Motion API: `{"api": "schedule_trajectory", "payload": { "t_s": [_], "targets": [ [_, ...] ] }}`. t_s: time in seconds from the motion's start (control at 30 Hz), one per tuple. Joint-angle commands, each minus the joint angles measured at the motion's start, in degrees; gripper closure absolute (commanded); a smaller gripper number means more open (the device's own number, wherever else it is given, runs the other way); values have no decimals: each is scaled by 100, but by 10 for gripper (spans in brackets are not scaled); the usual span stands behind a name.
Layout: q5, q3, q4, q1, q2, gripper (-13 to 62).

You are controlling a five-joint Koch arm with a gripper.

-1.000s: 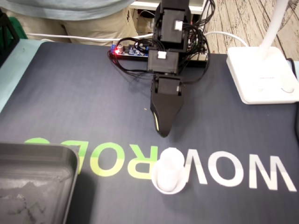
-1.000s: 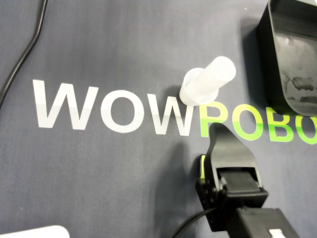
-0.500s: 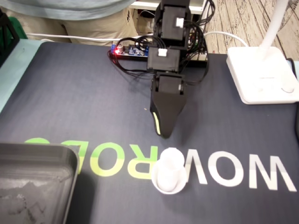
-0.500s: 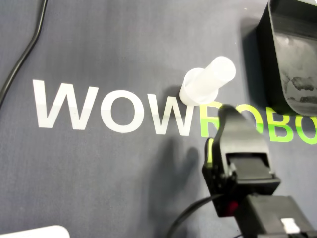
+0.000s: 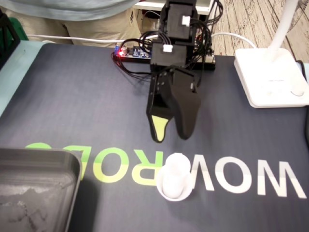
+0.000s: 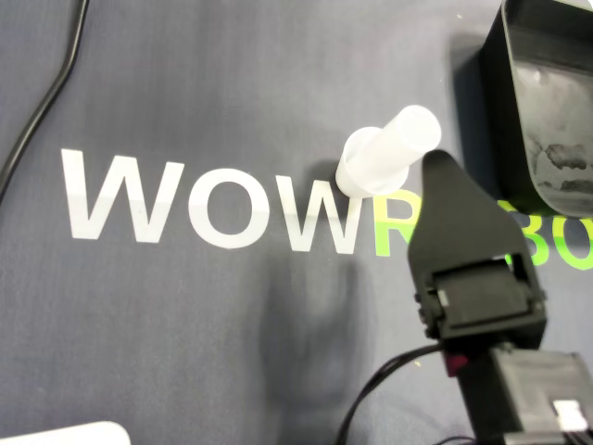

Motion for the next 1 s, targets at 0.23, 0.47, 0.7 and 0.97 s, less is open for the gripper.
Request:
{"api": "schedule_trajectory", "payload": {
  "t_s": [0.23,0.47,0.7,0.97],
  "targets": [
    [-4096,-334,-729,79,422,175],
    [-4816,-158,-1811,53,-325,176],
    [-4966,-88,-4017,-53,-1951,176],
    [-4966,-141,-4157,-70,-2329,177]
  ]
}}
